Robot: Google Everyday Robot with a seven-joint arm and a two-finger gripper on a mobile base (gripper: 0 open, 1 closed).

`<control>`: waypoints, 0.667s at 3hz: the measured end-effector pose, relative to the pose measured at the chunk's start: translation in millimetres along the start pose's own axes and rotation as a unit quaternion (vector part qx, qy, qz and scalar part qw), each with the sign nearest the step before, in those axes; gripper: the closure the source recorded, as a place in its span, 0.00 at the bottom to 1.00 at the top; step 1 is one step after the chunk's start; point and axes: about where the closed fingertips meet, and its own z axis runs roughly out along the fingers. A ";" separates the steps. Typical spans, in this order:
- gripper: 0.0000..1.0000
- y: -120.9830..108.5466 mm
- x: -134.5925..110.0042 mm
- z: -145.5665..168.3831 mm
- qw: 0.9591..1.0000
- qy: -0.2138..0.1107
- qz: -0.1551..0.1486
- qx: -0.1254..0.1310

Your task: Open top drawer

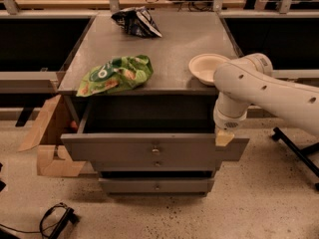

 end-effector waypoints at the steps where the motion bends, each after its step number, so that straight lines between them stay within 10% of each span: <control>1: 0.16 0.0 0.0 0.0 1.000 0.000 0.000 0.000; 2: 0.00 0.0 0.0 0.1 1.000 0.000 0.000 0.000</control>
Offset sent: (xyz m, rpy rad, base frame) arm 0.0000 0.0000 0.0000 0.0000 0.0000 0.0000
